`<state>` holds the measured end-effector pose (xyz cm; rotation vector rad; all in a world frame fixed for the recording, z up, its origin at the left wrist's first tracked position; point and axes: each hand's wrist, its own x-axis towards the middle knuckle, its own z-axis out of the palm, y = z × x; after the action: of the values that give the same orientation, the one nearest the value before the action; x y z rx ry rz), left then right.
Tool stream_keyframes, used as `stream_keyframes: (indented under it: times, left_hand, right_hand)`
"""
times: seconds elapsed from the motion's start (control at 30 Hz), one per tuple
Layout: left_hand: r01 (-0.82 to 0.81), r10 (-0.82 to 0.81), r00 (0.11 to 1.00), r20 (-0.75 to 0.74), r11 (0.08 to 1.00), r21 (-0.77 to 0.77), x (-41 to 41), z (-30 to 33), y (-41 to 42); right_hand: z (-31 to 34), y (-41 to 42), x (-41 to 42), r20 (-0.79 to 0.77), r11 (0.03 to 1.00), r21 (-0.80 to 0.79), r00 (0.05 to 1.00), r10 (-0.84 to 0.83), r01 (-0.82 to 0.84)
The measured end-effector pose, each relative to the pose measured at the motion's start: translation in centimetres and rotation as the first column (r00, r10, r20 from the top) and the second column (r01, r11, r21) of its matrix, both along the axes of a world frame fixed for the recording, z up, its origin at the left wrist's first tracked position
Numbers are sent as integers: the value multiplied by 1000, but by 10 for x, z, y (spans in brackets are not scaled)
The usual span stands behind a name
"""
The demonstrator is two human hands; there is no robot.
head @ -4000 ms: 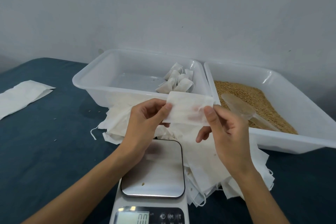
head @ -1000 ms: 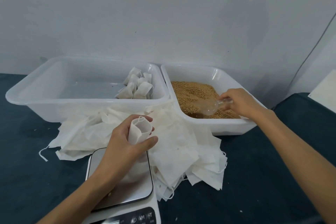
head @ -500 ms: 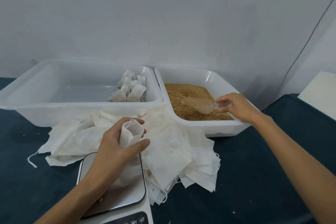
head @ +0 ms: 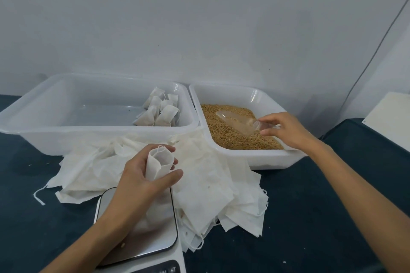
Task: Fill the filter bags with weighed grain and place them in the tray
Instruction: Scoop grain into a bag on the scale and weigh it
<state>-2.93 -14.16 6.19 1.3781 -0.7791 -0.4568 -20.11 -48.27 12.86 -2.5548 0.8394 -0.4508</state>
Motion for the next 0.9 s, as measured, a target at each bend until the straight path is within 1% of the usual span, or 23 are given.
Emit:
stream_keyframes:
  times: [0.13, 0.27, 0.4, 0.57, 0.77, 0.9]
  left_hand:
    - [13, -13, 1000, -26, 1000, 14, 0, 3, 9]
    - [39, -39, 999, -7, 998, 42, 0, 3, 20]
    - [57, -57, 998, 0, 998, 34, -3, 2, 24]
    - [77, -77, 997, -8, 997, 12, -6, 2, 25]
    - [48, -48, 999, -20, 999, 6, -8, 4, 26]
    - [30, -30, 1000, -4, 999, 30, -9, 3, 26]
  right_hand:
    - [19, 40, 10, 37, 984, 27, 984, 176, -177]
    - [30, 85, 19, 95, 928, 29, 925, 367, -372]
    - [40, 117, 23, 53, 875, -37, 874, 484, -482]
    - [60, 135, 23, 11, 843, -201, 859, 512, -499]
    - [73, 139, 26, -68, 794, -361, 863, 501, -489]
    - [73, 141, 29, -106, 724, -490, 858, 503, -485]
